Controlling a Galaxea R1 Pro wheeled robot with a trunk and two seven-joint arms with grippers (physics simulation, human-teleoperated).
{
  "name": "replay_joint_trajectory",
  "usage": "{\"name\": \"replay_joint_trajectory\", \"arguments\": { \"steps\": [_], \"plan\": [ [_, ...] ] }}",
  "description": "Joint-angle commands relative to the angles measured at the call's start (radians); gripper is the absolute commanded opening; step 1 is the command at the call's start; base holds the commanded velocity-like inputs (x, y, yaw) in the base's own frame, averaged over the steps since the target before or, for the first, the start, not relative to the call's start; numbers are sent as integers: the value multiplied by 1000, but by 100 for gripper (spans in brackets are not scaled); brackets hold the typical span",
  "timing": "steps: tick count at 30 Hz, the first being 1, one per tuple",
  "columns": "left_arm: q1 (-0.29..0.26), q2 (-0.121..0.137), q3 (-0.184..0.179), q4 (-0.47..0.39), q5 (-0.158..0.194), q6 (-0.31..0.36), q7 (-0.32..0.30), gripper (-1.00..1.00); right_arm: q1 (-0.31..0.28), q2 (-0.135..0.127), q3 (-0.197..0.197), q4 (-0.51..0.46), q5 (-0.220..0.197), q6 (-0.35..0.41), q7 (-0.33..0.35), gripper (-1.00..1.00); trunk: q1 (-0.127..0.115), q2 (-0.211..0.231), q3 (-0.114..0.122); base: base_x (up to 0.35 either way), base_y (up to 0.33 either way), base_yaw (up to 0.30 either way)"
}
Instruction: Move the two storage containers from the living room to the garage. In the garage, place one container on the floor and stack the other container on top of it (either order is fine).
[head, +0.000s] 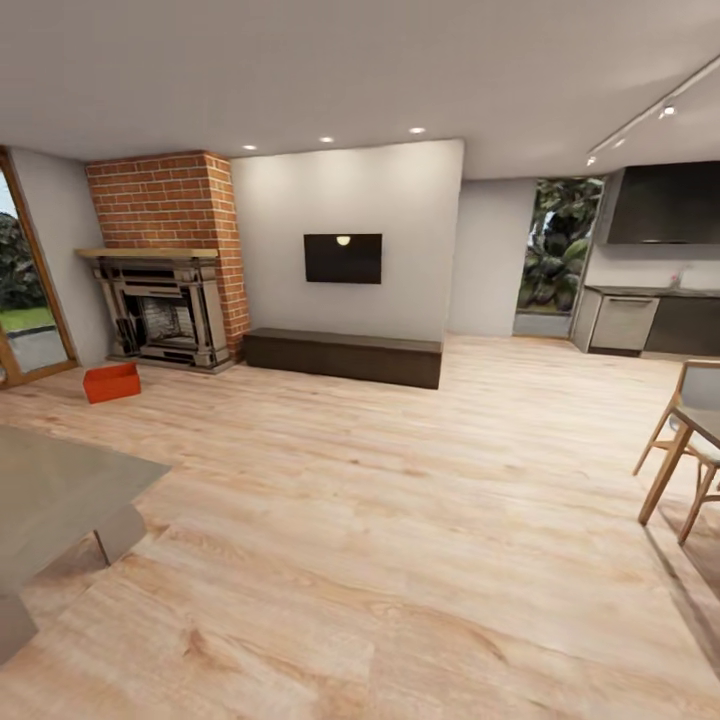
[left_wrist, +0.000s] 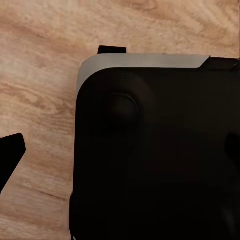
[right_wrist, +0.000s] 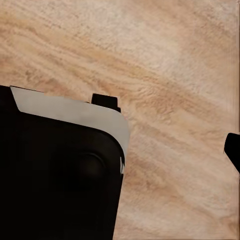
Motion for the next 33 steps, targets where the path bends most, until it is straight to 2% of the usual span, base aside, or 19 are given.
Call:
{"name": "replay_joint_trajectory", "arguments": {
  "steps": [1, 23, 33],
  "plan": [
    [0, 0, 0, 0, 8, -3, 0, 100, -1, 1, 8, 3, -8, -5, 0, 100, 1, 0, -1, 321, 0, 71],
    [0, 0, 0, 1, 8, -3, 0, 100, -1, 5, 7, 3, -8, -5, 0, 100, 1, 0, -1, 321, 0, 7],
    [0, 0, 0, 1, 8, -3, 0, 100, -1, 1, 7, 3, -8, -5, 0, 100, 1, 0, -1, 321, 0, 125]
  ]
}}
